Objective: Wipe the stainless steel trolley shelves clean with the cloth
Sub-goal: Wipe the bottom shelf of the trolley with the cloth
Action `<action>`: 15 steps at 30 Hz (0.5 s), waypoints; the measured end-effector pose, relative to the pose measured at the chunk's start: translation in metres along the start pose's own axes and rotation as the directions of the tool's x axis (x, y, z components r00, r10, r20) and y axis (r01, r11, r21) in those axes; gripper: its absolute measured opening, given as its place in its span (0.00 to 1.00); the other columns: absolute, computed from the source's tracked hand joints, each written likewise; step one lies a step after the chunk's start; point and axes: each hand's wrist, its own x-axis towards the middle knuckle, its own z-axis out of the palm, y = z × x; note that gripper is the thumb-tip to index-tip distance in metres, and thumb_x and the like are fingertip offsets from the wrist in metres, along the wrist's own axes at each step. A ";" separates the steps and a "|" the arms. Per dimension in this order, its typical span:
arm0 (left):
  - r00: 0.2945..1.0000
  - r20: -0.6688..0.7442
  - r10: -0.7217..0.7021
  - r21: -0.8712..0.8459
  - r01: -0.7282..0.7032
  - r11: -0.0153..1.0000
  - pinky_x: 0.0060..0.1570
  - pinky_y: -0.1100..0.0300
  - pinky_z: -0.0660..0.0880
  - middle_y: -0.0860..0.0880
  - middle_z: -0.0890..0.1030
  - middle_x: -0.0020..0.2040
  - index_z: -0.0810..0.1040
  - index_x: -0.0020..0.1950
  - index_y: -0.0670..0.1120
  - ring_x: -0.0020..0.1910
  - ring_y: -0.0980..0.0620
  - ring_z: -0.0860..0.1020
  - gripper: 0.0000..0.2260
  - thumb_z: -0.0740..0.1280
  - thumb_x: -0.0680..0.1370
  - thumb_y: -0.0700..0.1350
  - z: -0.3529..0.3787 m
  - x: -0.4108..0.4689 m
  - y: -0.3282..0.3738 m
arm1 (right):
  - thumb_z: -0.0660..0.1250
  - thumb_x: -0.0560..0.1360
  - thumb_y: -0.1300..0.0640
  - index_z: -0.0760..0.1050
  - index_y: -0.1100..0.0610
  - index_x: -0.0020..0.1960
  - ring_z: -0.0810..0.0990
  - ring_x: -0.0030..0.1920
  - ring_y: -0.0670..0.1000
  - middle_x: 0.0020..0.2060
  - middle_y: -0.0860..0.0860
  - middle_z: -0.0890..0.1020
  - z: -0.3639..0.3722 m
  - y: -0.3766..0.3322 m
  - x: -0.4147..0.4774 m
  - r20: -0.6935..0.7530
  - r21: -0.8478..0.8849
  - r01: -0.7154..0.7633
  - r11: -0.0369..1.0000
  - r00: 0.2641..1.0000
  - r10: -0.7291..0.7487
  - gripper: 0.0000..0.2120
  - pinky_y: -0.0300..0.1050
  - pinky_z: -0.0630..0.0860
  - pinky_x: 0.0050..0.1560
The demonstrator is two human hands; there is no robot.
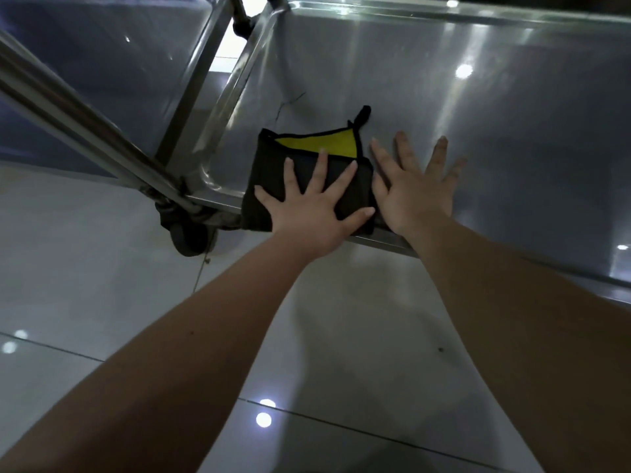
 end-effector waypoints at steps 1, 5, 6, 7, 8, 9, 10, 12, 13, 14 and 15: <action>1.000 -0.010 -0.001 -0.007 0.001 1.000 0.61 0.22 0.40 0.61 0.38 0.79 0.36 0.70 0.75 0.78 0.40 0.37 0.35 0.40 0.66 0.80 -0.001 0.000 -0.007 | 0.36 0.77 0.34 0.37 0.33 0.76 0.38 0.76 0.69 0.79 0.43 0.42 0.000 0.000 -0.001 0.000 0.010 0.001 1.000 1.000 -0.001 0.28 0.75 0.37 0.69; 0.994 -0.021 -0.106 -0.006 0.106 0.994 0.63 0.23 0.45 0.64 0.41 0.79 0.40 0.71 0.77 0.79 0.44 0.42 0.36 0.44 0.64 0.81 -0.022 0.013 -0.077 | 0.38 0.78 0.33 0.40 0.33 0.76 0.38 0.76 0.68 0.79 0.41 0.44 -0.001 0.001 0.000 -0.007 0.055 -0.004 0.998 1.000 0.004 0.27 0.74 0.36 0.69; 0.991 -0.012 -0.136 0.010 0.136 0.991 0.64 0.23 0.45 0.64 0.41 0.79 0.40 0.71 0.76 0.79 0.44 0.42 0.37 0.44 0.64 0.81 -0.027 0.015 -0.093 | 0.38 0.78 0.33 0.40 0.33 0.76 0.38 0.76 0.68 0.79 0.41 0.44 0.000 0.000 0.001 -0.007 0.052 -0.004 0.999 1.000 0.005 0.27 0.74 0.36 0.69; 0.988 -0.003 -0.156 0.027 0.156 0.987 0.64 0.23 0.45 0.63 0.41 0.79 0.40 0.72 0.75 0.79 0.44 0.42 0.37 0.42 0.64 0.81 -0.029 0.016 -0.104 | 0.38 0.78 0.33 0.40 0.34 0.76 0.39 0.76 0.69 0.79 0.41 0.44 0.001 0.000 0.000 -0.011 0.044 -0.007 0.999 1.000 0.008 0.27 0.74 0.36 0.69; 0.986 0.000 -0.168 0.043 0.168 0.985 0.64 0.24 0.45 0.62 0.40 0.79 0.39 0.72 0.74 0.79 0.44 0.42 0.38 0.41 0.64 0.81 -0.028 0.016 -0.107 | 0.38 0.78 0.33 0.40 0.34 0.76 0.39 0.76 0.69 0.79 0.41 0.44 0.001 0.000 0.000 -0.016 0.038 -0.010 0.999 1.000 0.011 0.27 0.74 0.37 0.68; 0.985 -0.005 -0.175 0.057 0.175 0.983 0.64 0.24 0.45 0.61 0.39 0.79 0.38 0.73 0.73 0.79 0.42 0.41 0.38 0.40 0.65 0.81 -0.026 0.015 -0.104 | 0.38 0.78 0.33 0.40 0.34 0.76 0.39 0.76 0.69 0.79 0.42 0.44 0.002 0.000 0.001 -0.020 0.033 -0.013 0.999 1.000 0.013 0.27 0.75 0.37 0.68; 0.985 -0.014 -0.171 0.058 0.172 0.983 0.64 0.23 0.45 0.60 0.39 0.80 0.37 0.73 0.72 0.79 0.41 0.41 0.38 0.40 0.66 0.80 -0.023 0.015 -0.094 | 0.38 0.78 0.33 0.40 0.34 0.76 0.40 0.76 0.69 0.79 0.42 0.44 0.002 0.000 0.001 -0.024 0.028 -0.013 1.000 1.000 0.014 0.27 0.75 0.38 0.69; 0.992 -0.010 -0.122 0.019 0.122 0.992 0.62 0.23 0.45 0.58 0.38 0.80 0.37 0.74 0.71 0.78 0.38 0.40 0.38 0.40 0.66 0.80 -0.016 0.014 -0.059 | 0.38 0.79 0.34 0.40 0.34 0.76 0.40 0.76 0.69 0.79 0.42 0.44 0.001 0.000 0.002 -0.024 0.017 -0.014 1.000 1.000 0.014 0.27 0.75 0.39 0.69; 0.997 -0.006 -0.075 0.002 0.075 0.997 0.62 0.23 0.44 0.58 0.38 0.80 0.37 0.74 0.70 0.78 0.37 0.39 0.39 0.40 0.66 0.80 -0.012 0.012 -0.037 | 0.38 0.79 0.35 0.39 0.35 0.77 0.40 0.76 0.69 0.79 0.42 0.44 0.001 0.000 0.001 -0.020 0.011 -0.012 1.000 1.000 0.013 0.27 0.75 0.39 0.69; 1.000 -0.005 -0.024 -0.001 0.024 1.000 0.62 0.23 0.43 0.58 0.38 0.80 0.38 0.75 0.69 0.78 0.37 0.39 0.39 0.39 0.66 0.79 -0.006 0.008 -0.015 | 0.38 0.79 0.36 0.38 0.35 0.76 0.40 0.76 0.69 0.79 0.42 0.43 0.001 0.001 0.000 -0.014 0.004 -0.009 1.000 1.000 0.009 0.27 0.75 0.39 0.69; 1.000 -0.009 0.016 0.005 -0.016 1.000 0.61 0.23 0.42 0.58 0.38 0.80 0.38 0.75 0.69 0.77 0.37 0.38 0.39 0.38 0.66 0.79 -0.002 0.003 0.003 | 0.37 0.78 0.37 0.36 0.35 0.76 0.40 0.76 0.69 0.79 0.42 0.42 0.002 0.003 -0.001 -0.009 0.000 -0.006 1.000 1.000 0.006 0.27 0.75 0.40 0.70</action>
